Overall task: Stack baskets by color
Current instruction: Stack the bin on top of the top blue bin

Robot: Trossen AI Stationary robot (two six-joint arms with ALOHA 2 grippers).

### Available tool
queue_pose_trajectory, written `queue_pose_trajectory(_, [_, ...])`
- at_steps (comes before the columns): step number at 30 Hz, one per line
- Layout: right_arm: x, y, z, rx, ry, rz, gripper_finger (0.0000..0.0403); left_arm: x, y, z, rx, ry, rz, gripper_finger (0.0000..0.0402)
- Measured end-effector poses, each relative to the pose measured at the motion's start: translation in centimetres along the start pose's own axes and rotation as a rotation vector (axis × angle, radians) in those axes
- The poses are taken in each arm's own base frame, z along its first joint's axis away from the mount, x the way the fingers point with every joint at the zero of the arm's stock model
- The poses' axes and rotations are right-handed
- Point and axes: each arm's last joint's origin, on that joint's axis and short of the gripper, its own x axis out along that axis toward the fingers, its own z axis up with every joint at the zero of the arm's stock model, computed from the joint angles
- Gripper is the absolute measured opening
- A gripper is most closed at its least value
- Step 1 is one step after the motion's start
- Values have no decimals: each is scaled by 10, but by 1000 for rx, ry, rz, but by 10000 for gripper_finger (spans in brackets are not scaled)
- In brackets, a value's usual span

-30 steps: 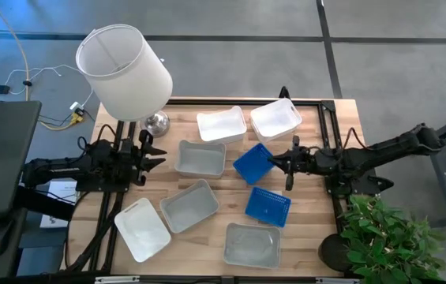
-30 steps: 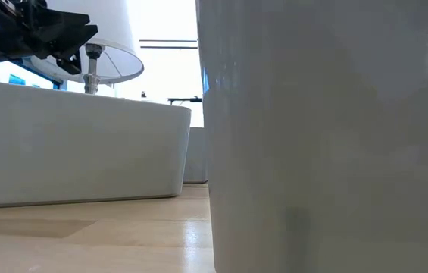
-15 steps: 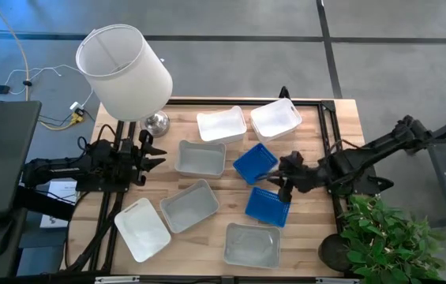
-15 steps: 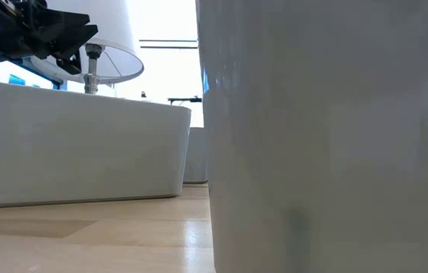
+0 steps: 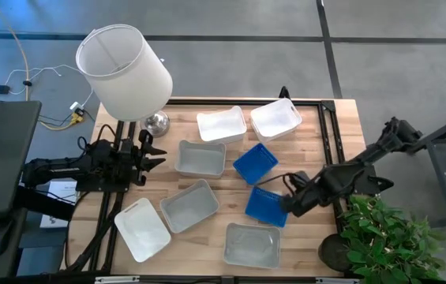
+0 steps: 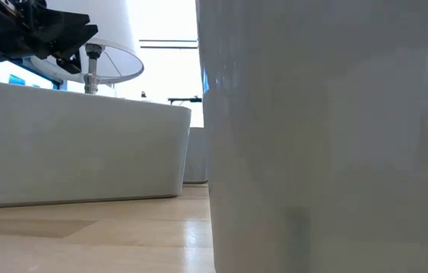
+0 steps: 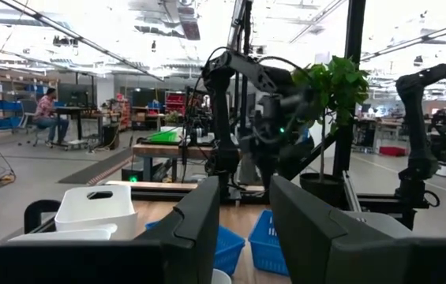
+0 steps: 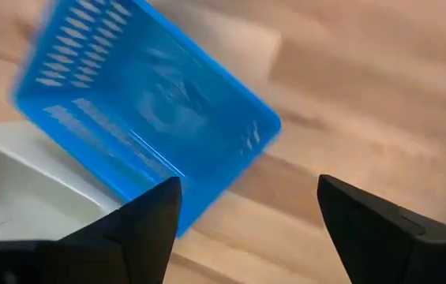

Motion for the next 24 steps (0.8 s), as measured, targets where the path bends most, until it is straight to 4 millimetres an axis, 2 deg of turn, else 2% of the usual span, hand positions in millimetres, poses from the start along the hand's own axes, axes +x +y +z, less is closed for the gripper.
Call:
queue_pose_trajectory(9, [29,10,-15,87,-33,-62,256,0,0,0,-8,4,0,101])
queue_pose_trajectory(17, [53,13,-19,81,-50,-155,183,0,1,0,-9,2,20,101])
queue_pose_trajectory(24, [55,14,-17,77,-104,-148,122,0,1,0,-9,2,23,101])
